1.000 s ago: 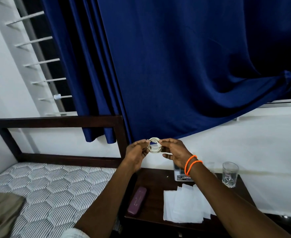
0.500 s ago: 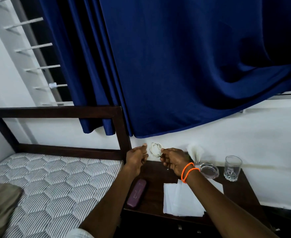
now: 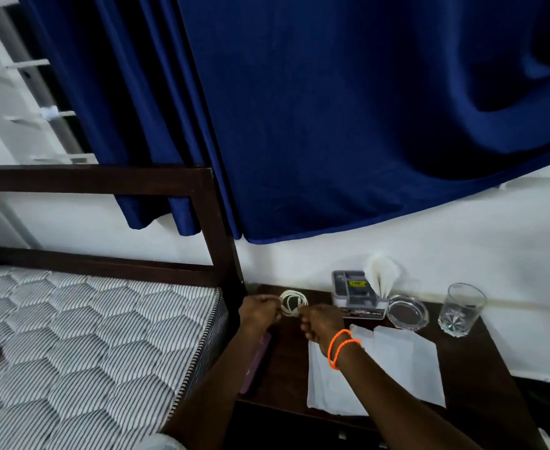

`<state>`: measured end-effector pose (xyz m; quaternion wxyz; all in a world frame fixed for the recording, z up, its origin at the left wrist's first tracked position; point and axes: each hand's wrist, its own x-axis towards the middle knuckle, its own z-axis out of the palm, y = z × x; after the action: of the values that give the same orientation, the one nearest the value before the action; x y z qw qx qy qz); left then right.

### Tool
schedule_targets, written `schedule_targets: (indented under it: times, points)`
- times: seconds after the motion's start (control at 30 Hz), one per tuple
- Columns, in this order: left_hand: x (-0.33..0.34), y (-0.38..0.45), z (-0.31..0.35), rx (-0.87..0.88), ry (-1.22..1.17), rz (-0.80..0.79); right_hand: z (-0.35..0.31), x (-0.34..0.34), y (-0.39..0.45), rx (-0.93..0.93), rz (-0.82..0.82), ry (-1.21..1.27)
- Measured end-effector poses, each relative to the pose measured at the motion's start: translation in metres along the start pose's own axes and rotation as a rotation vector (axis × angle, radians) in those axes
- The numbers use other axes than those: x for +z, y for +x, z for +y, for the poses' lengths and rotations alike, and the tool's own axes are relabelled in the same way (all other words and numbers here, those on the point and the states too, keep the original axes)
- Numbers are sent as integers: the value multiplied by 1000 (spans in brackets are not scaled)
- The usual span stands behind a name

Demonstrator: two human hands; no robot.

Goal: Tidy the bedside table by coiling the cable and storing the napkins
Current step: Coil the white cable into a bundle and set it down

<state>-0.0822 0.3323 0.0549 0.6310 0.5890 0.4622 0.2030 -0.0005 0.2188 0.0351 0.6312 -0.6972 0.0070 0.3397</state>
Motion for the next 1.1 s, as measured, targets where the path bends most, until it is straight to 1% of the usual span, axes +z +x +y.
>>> schedule_targets:
  times: [0.2, 0.33, 0.6, 0.77, 0.93, 1.0, 1.1]
  points:
    - [12, 41, -25, -15, 265, -62, 28, 10, 49, 22, 60, -89]
    - [17, 60, -33, -24, 372, -24, 36, 17, 71, 48, 78, -164]
    - [23, 74, -45, 20, 468, -4, 40, 26, 86, 57, 76, -206]
    - [28, 74, -47, 41, 474, -17, 38, 26, 82, 32, 54, -240]
    - [30, 72, -42, 65, 482, 16, 28, 27, 76, -17, 37, -198]
    - [30, 70, -35, 37, 418, 69, 22, 27, 71, -45, 33, -172]
    - [27, 60, -20, -26, 196, 93, 12, 25, 57, -76, 9, -110]
